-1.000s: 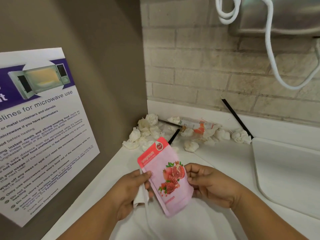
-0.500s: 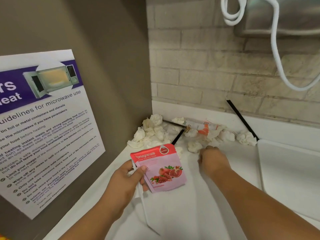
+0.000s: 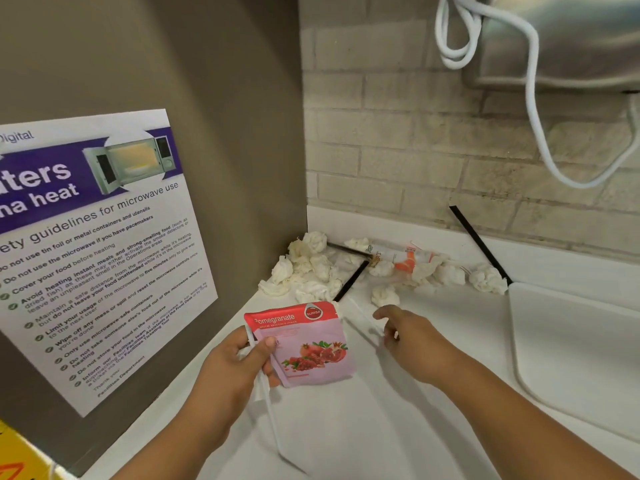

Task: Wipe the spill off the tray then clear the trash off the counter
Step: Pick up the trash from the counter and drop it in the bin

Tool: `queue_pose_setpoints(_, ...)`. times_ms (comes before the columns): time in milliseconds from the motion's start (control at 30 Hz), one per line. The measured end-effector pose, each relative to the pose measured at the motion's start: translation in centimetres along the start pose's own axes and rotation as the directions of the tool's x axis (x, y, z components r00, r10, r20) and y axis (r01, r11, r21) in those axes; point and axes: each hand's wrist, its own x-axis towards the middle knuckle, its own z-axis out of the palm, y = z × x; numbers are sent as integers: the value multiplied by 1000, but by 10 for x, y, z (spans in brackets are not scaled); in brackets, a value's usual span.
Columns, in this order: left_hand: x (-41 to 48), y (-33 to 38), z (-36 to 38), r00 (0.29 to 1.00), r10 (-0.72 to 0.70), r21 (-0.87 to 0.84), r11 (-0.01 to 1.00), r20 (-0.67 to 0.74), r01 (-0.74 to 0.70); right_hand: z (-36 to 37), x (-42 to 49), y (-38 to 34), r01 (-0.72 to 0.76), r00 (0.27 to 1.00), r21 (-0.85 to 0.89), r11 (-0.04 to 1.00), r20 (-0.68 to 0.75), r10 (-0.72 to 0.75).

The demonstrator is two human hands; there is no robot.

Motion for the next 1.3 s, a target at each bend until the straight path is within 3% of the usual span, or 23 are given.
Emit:
queue_pose_setpoints(233, -29, 3, -16, 1000, 9, 45, 999, 11, -10, -6, -44, -47, 77, 997, 227, 971, 12, -81)
queue_pose_setpoints(500, -60, 1, -69, 998, 52, 78, 995, 25, -54, 12, -81, -109, 128, 992, 337, 933, -25, -127)
queue_pose_setpoints(667, -84, -15, -133, 994, 107, 70, 992, 30, -109, 46, -109, -165, 140, 990, 454, 880, -38, -138)
queue_pose_setpoints(800, -107, -44, -204, 989, 124, -32, 992, 76, -122, 88, -130, -218, 185, 982, 453, 872, -64, -175)
queue_pose_setpoints(967, -130, -89, -280, 999, 46, -75, 996, 27, -44, 157, -149, -265, 216, 975, 438, 873, -52, -216)
queue_pose_setpoints(1133, -150, -146, -323, 992, -101, -38, 994, -78, 98, 236, -158, -286, 275, 954, 299, 914, 32, -298)
queue_pose_setpoints(1300, -156, -220, -329, 909, -315, -89, 949, -272, 302, 313, -152, -279, 248, 926, 265, 932, 218, -308)
